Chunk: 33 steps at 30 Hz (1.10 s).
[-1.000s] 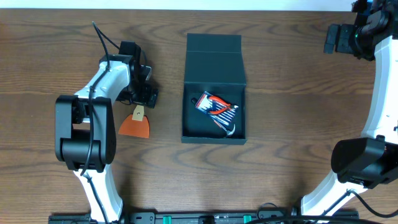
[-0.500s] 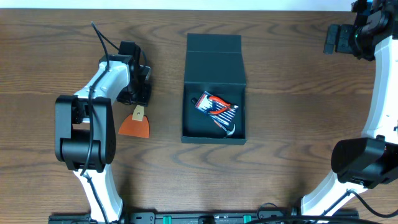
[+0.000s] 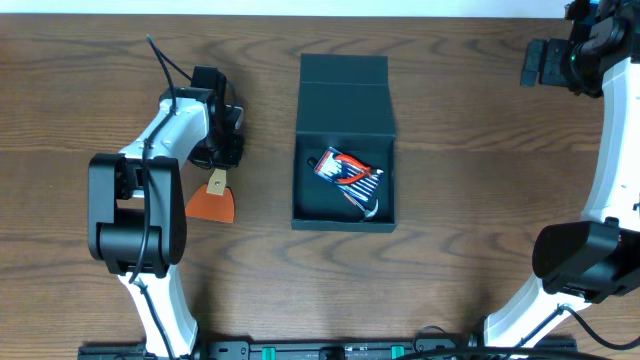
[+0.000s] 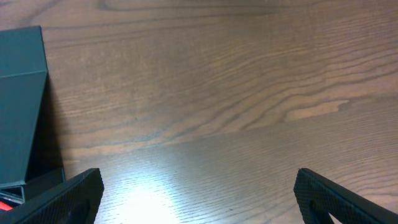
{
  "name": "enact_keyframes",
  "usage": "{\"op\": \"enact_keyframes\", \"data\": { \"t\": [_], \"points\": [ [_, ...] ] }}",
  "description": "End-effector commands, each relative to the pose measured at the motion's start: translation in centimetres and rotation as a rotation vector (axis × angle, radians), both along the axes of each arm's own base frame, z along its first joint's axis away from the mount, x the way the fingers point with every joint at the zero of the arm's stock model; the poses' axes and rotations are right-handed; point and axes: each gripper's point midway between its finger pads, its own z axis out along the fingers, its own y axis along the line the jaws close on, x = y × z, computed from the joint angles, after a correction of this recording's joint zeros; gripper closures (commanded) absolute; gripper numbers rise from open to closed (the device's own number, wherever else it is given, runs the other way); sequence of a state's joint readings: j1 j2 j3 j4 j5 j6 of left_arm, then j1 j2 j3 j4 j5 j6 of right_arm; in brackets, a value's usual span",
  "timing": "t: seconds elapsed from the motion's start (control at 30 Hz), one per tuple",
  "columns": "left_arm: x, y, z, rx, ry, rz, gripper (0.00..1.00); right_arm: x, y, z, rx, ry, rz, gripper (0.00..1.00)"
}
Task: Pack container
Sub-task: 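Lower the left gripper onto the scraper's wooden handle and close, then lift the scraper and carry it right into the green box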
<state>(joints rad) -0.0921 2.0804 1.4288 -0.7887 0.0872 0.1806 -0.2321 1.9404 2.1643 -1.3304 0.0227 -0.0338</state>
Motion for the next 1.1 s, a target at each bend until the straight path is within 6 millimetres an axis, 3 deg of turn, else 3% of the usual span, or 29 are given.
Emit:
{"op": "enact_keyframes", "data": {
  "t": [0.0, 0.13, 0.27, 0.5, 0.63, 0.7, 0.73, 0.8, 0.93, 1.07],
  "points": [
    [-1.8, -0.2, -1.3, -0.012, 0.070, 0.002, 0.94, 0.0, -0.5, -0.6, 0.003, 0.014, -0.002, 0.01],
    [-2.0, -0.2, -0.2, -0.011, 0.077, 0.022, 0.94, 0.0, -0.5, -0.6, 0.003, 0.014, -0.002, 0.01],
    [-1.2, -0.5, 2.9, -0.027, 0.031, 0.033, 0.94, 0.0, -0.5, -0.6, 0.003, 0.015, -0.002, 0.01],
    [0.1, -3.5, 13.7, -0.083, -0.174, -0.071, 0.94, -0.1, -0.4, -0.6, 0.004, 0.019, -0.002, 0.01],
    [-0.3, -7.5, 20.2, -0.087, -0.332, -0.308, 0.94, -0.2, -0.4, -0.7, 0.005, 0.023, -0.002, 0.01],
    [-1.2, -10.8, 22.7, -0.083, -0.407, -0.507, 0.95, -0.2, -0.4, -0.7, 0.006, 0.027, -0.002, 0.01],
    [-1.4, -11.5, 23.0, -0.080, -0.418, -0.554, 0.94, -0.3, -0.4, -0.7, 0.006, 0.027, -0.002, 0.01],
    [-2.9, -14.7, 23.4, -0.059, -0.448, -0.811, 0.94, -0.3, -0.4, -0.8, 0.007, 0.030, -0.002, 0.01],
    [-5.2, -19.0, 22.6, -0.026, -0.458, -1.170, 0.94, -0.4, -0.4, -0.8, 0.008, 0.035, -0.002, 0.01],
    [-6.0, -22.4, 21.3, -0.030, -0.467, -1.303, 0.94, -0.7, -0.8, -0.9, -0.019, 0.049, -0.011, 0.01]
  ]
}}
